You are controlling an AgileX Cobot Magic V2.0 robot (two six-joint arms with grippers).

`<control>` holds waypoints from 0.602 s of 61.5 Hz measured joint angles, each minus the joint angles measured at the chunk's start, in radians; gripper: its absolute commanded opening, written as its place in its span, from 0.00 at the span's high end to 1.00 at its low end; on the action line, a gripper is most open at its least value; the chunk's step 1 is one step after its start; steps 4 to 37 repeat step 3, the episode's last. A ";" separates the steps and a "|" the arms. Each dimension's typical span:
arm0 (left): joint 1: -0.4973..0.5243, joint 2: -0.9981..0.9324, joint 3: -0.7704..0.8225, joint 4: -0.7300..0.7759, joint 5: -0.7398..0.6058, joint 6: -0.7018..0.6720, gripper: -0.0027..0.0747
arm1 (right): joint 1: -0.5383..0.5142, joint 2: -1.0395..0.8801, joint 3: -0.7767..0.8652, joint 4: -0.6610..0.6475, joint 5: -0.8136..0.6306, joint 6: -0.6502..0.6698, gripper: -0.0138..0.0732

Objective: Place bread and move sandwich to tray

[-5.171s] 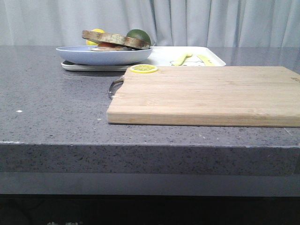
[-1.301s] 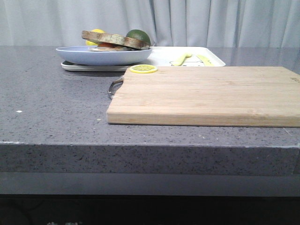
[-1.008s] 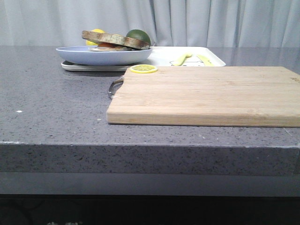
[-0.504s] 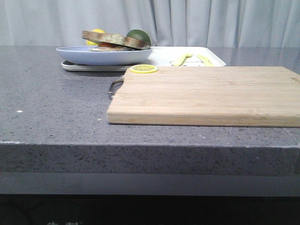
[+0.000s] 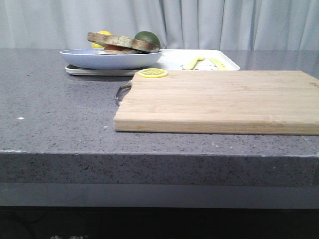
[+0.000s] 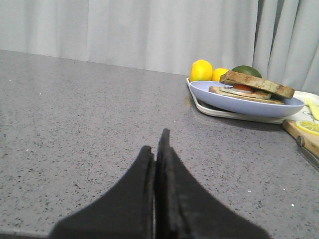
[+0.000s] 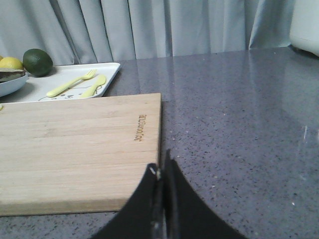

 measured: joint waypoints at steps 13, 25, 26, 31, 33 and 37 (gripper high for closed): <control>0.000 0.000 0.000 0.000 0.000 0.000 0.99 | 0.000 0.000 0.000 0.000 0.000 0.000 0.92; 0.000 0.000 0.000 0.000 0.000 0.000 0.99 | 0.000 0.000 0.000 0.000 0.000 0.000 0.92; 0.000 0.000 0.000 0.000 0.000 0.000 0.99 | 0.000 0.000 0.000 0.000 0.000 0.000 0.92; 0.000 0.000 0.000 0.000 0.000 0.000 0.99 | 0.000 0.000 0.000 0.000 0.000 0.000 0.92; 0.000 0.000 0.000 0.000 0.000 0.000 0.99 | 0.000 0.000 0.000 0.000 0.000 0.000 0.92; 0.000 0.000 0.000 0.000 0.000 0.000 0.99 | 0.000 0.000 0.000 0.000 0.000 0.000 0.92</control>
